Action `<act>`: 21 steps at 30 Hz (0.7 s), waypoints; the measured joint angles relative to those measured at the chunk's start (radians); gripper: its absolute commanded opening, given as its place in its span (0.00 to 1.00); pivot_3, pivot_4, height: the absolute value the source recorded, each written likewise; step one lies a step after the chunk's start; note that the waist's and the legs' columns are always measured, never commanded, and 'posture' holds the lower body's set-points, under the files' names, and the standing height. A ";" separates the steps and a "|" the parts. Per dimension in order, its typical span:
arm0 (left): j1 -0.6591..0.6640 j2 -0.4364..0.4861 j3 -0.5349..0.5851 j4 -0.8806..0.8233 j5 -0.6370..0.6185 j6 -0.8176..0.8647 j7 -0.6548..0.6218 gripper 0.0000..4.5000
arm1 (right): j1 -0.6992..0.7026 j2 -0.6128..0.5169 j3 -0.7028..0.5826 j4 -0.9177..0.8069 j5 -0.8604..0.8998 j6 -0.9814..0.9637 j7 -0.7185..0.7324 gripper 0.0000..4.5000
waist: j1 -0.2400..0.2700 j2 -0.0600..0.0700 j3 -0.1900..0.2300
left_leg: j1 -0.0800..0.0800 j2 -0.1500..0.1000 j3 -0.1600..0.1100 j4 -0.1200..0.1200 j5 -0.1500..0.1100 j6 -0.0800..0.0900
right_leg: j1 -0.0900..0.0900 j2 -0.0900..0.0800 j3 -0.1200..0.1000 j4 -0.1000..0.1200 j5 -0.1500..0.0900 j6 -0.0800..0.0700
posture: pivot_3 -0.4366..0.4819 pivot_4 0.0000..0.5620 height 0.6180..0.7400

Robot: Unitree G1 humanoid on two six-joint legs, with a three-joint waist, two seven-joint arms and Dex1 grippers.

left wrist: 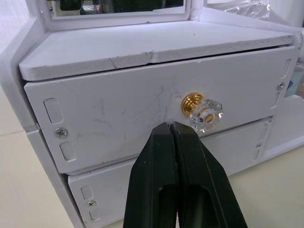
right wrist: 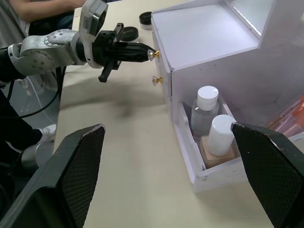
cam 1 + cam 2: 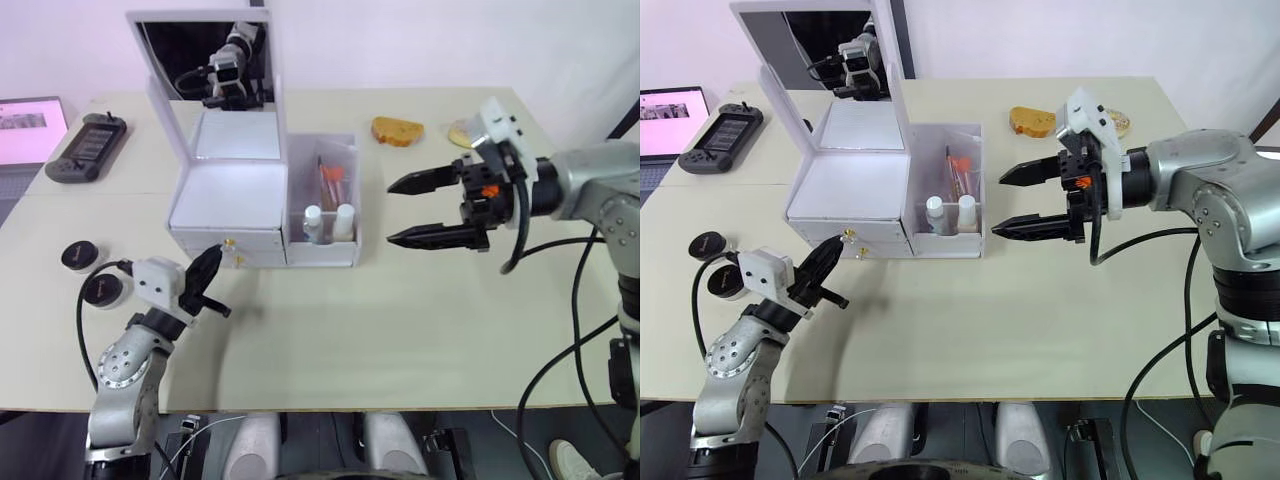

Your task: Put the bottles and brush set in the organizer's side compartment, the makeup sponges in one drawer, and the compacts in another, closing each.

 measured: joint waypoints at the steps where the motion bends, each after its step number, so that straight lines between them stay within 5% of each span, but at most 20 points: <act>1: -0.008 0.000 -0.001 0.006 0.000 0.001 0.000 0.01 | -0.007 0.000 0.000 -0.003 0.003 0.008 -0.006 1.00 | 0.000 0.000 0.000 | 0.000 0.000 0.000 0.000 0.000 0.000 | 0.000 0.000 0.000 0.000 0.000 -0.001 | 0.48 0.27 1.00; 21: -0.039 0.011 -0.029 0.023 -0.031 0.031 0.015 0.01 | -0.047 0.000 -0.003 -0.012 0.047 0.029 -0.044 1.00 | 0.002 0.000 0.000 | 0.000 0.000 -0.001 0.000 0.000 0.000 | 0.000 0.000 0.000 0.000 0.000 0.000 | 0.48 0.27 1.00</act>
